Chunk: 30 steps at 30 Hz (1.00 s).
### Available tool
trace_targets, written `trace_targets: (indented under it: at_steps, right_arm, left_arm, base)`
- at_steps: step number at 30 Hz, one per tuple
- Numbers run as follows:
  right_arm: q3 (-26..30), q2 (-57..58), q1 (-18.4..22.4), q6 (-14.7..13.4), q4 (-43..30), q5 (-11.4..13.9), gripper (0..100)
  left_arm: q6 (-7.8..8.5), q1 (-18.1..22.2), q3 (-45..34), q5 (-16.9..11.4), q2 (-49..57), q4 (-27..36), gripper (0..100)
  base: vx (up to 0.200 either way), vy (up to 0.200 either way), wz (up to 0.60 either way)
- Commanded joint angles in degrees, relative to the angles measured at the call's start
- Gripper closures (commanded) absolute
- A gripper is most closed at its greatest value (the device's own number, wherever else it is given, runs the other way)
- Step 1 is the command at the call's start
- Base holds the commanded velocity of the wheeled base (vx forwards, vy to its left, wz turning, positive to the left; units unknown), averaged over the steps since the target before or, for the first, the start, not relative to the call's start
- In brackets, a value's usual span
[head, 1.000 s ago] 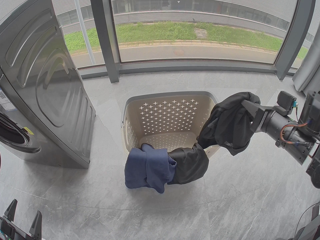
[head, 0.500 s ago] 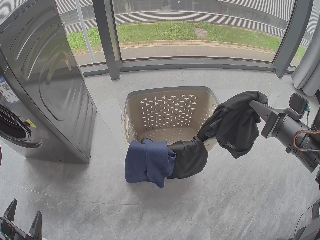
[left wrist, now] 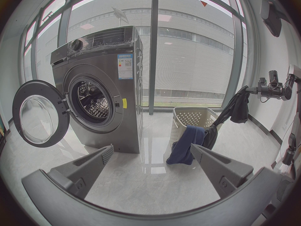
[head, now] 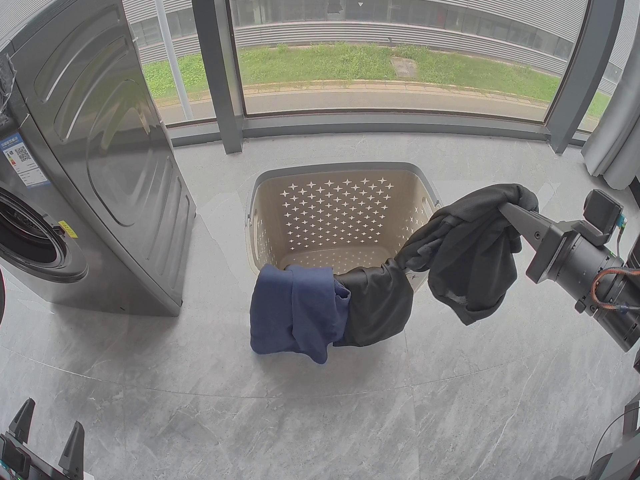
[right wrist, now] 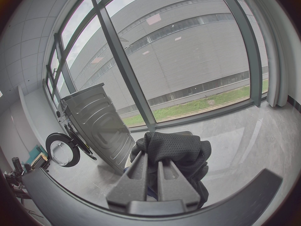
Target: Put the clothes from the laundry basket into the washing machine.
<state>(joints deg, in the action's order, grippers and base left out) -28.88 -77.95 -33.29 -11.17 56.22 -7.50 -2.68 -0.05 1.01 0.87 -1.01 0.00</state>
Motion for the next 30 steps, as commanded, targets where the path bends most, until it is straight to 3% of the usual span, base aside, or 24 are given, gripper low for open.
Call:
trace_targets:
  at_steps: [1, 30]
  right_arm:
    - [0.4, 0.1, 0.0, -0.1, 0.0, 0.1, 100]
    - [0.5, -0.1, -0.4, -0.1, 0.1, 0.4, 100]
  left_arm:
    - [-0.04, 0.0, -0.9, 0.1, 0.9, 0.0, 0]
    - [-0.13, 0.0, -0.9, 0.1, 0.9, 0.0, 0]
  base:
    - [0.0, 0.2, 0.0]
    - [0.0, 0.2, 0.0]
